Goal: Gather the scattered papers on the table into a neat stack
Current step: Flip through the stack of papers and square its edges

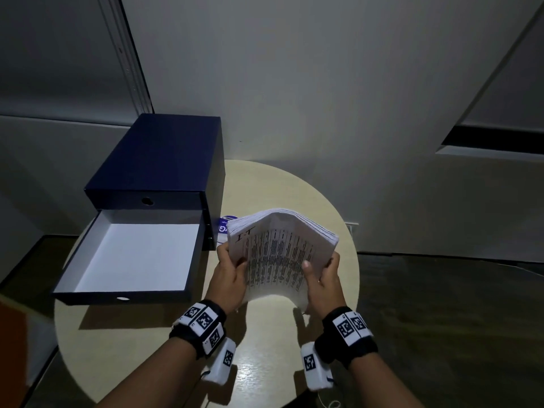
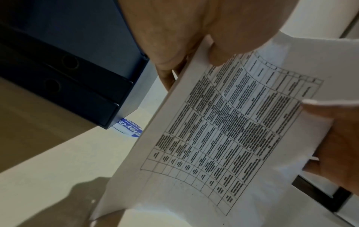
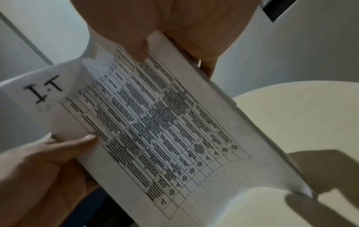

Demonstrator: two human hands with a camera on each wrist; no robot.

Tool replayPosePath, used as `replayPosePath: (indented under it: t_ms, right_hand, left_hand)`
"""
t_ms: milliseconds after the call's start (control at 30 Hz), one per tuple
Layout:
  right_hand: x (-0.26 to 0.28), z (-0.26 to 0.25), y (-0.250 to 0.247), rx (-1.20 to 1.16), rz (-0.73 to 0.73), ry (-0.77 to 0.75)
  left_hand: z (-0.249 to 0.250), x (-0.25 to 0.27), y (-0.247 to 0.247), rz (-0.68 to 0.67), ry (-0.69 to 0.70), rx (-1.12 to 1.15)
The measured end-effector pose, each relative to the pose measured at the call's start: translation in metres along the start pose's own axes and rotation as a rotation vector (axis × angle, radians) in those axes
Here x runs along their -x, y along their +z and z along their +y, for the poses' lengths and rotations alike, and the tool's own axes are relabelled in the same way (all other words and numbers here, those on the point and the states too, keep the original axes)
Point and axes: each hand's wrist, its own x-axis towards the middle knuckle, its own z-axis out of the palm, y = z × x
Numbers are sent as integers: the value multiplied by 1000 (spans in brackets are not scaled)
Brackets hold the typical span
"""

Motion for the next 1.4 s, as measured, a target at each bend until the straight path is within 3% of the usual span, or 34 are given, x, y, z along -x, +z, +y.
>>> replayPosePath:
  t_ms: [133,233,433,600,700,800,933,1100,1267,1400]
  right_hand:
    - [-3,-15,-10,-126,132,-109]
    - [-13,-35,-14,-197,235,-172]
    - [-32,-60,-10,-198,371,-68]
    - [-27,-55,-12,-236,271,-121]
    - [-17,-38,-17,-190,156,-190]
    - [-10,-24,-15,-88,74,-111]
    - [-14,-26,-10,26,172,-109]
    - [-36,-68,-27,-46,256,-121]
    - [-62,-126,-53,-208,297,-165]
    - [-64,-137,-47,-232,114,-163]
  left_hand:
    - [14,0,-8,18,79,118]
    - [35,-12,-16,138,116,304]
    - [67,-39,-16,308,52,303]
    - [60,-39,-17,272,54,316]
    - [48,-34,-21,164,79,377]
    - [28,-25,-23,32,71,379]
    - [-2,-17,-19,-42,-46,181]
    - [-13,-1,-20,-148,-94,132]
    - [-4,15,-29,-42,-40,110]
    - [9,34,-54,119,-26,126]
